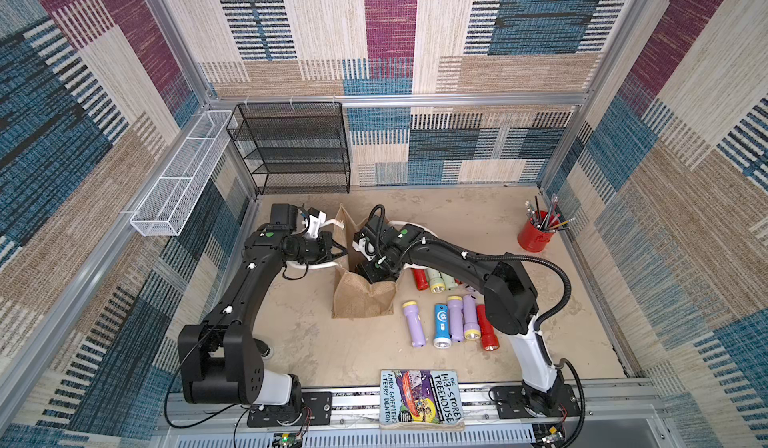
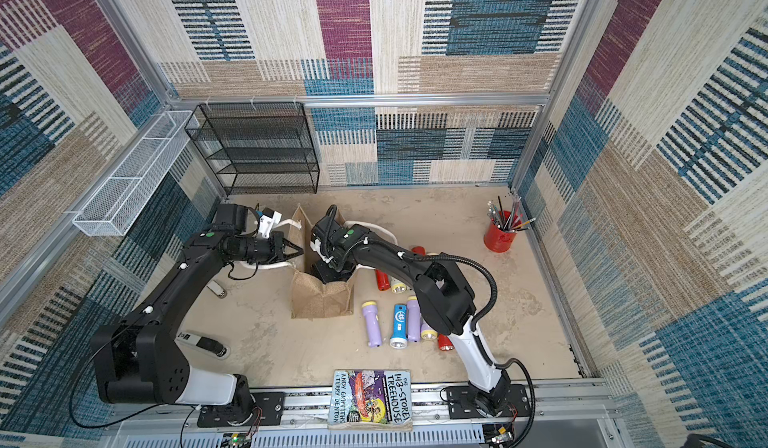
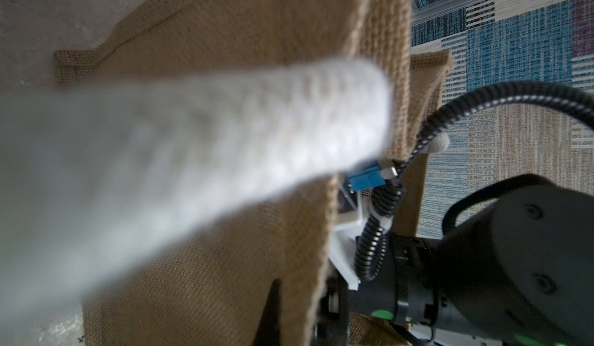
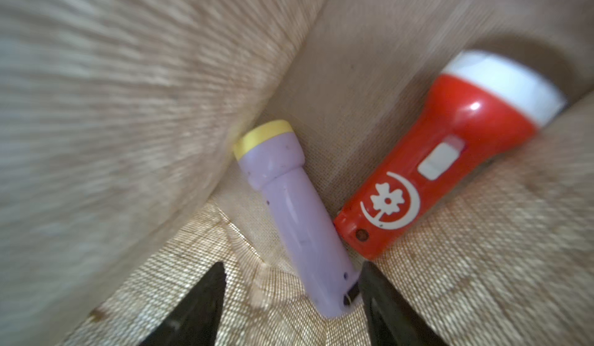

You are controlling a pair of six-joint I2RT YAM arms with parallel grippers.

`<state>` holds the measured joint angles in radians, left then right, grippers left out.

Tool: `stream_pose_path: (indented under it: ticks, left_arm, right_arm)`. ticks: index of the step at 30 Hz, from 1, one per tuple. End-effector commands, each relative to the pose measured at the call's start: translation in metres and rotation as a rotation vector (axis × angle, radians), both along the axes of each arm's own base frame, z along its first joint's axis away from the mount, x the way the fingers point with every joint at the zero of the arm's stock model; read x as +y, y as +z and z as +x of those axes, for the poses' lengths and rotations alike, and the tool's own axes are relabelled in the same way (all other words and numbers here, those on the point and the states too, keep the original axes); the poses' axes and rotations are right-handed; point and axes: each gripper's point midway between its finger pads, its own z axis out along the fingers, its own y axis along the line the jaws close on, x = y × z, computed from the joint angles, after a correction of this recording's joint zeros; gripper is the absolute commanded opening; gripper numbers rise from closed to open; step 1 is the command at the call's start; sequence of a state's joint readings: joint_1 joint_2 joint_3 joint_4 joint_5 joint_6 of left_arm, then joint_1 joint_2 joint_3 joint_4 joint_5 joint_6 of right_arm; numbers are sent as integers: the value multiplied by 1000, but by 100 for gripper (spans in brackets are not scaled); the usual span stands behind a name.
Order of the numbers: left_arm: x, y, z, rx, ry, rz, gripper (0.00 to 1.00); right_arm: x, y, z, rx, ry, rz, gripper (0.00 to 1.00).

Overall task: Put the flashlights into the tote bags
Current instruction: Place the flashlight in the canvas bag.

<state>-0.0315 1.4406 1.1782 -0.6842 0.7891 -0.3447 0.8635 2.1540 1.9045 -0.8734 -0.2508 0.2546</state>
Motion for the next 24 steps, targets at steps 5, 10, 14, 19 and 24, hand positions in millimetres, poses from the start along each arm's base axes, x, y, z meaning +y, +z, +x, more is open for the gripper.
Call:
stream_pose_path:
  ticks: [5,10,14,19,24]
  left_arm:
    - [-3,2,-2,4,-13,-20,1]
    - [-3,2,-2,2,-16,-19,1]
    - [-3,2,-2,3,-14,-18,1]
    - [-3,1,-2,3,-15,-15,1]
    - [-3,1,-2,5,-17,-15,1]
  right_arm:
    - [-5,36,17,-114,-12,-9,73]
    - [2,64,23,-168,-16,48,78]
    - [8,92,27,-214,-16,119,78]
    - [13,143,27,-297,-10,244,78]
    - [5,186,27,-383,-30,320,78]
